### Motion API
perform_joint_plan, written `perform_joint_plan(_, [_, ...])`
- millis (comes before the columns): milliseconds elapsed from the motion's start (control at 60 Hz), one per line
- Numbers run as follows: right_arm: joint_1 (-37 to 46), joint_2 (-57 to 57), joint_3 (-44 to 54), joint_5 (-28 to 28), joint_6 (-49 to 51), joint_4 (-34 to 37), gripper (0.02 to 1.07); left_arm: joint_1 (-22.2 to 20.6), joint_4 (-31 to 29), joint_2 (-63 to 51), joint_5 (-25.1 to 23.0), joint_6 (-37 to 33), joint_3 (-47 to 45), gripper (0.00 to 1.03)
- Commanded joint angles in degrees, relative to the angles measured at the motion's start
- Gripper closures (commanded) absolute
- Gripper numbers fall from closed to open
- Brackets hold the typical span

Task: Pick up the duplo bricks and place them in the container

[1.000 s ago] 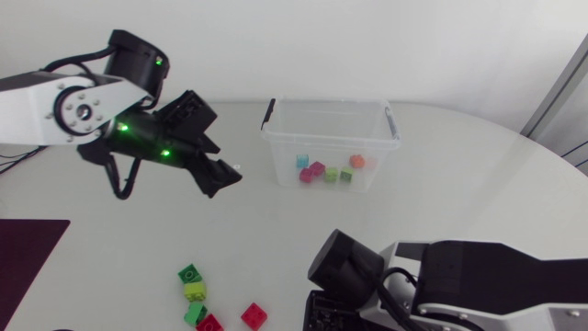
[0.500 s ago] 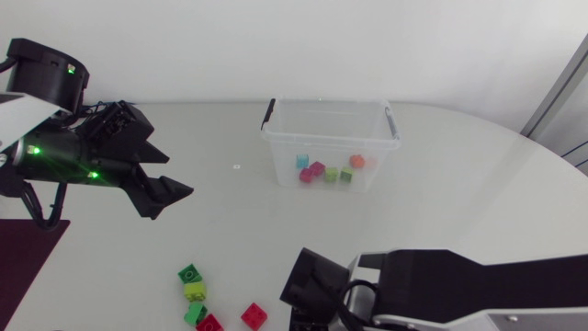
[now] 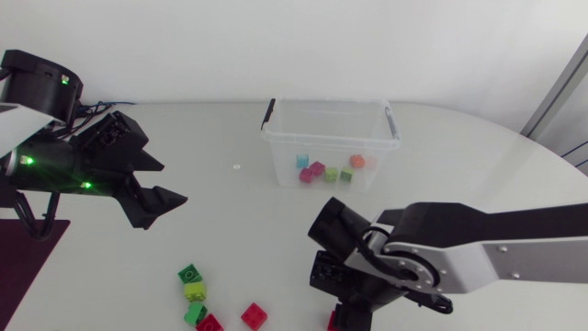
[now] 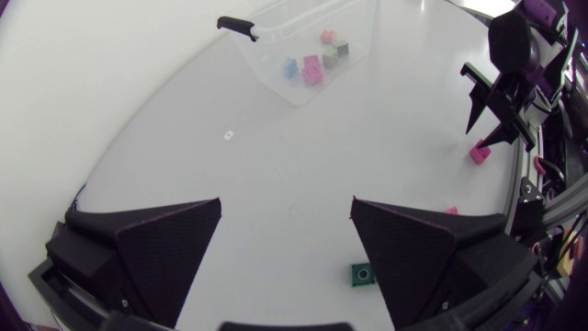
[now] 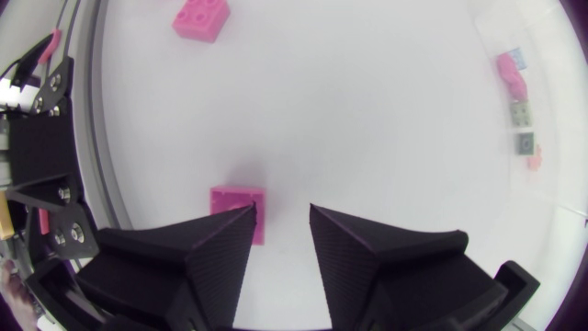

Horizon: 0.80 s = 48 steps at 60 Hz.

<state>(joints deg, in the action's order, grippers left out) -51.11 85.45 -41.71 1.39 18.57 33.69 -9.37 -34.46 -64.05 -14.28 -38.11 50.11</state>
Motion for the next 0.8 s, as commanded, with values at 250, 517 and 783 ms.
perform_joint_plan(250, [4.79, -4.68, -6.98, 2.22, 2.88, 6.83, 0.54, 2.77, -0.35, 1.39, -1.89, -3.29, -2.21, 0.05])
perform_joint_plan(517, [-1.97, -3.89, -2.85, 4.59, -4.59, 7.88, 0.31, 5.15, -0.7, 1.91, -3.47, -5.31, -3.61, 0.05])
perform_joint_plan(783, [-2.94, -1.16, 0.49, 5.03, -5.3, 6.47, 0.31, 5.15, -0.35, 1.91, -3.65, -6.01, -5.37, 0.05])
